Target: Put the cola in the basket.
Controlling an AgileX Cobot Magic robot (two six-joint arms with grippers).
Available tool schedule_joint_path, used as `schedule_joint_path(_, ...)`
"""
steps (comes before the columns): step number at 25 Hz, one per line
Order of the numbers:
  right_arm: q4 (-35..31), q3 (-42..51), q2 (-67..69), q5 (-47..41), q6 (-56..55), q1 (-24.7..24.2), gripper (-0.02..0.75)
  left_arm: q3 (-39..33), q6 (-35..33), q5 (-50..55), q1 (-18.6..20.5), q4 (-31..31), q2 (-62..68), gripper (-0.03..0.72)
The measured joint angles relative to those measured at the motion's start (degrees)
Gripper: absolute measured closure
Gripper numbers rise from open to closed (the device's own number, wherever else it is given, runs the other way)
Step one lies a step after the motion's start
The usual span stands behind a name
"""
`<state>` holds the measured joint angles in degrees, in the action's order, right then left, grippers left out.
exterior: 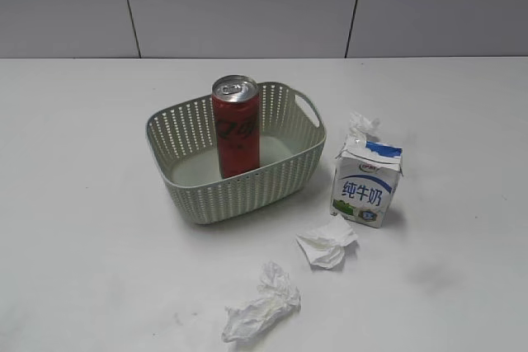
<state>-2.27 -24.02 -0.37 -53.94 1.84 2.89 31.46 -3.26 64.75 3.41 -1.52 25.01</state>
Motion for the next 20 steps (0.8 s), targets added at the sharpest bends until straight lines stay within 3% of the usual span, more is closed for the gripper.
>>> schedule_joint_path(20, 0.0, 0.0, 0.0, 0.0, 0.0, 0.0, 0.166, -2.2, 0.0, -4.2, 0.0, -0.1, -24.3, 0.122)
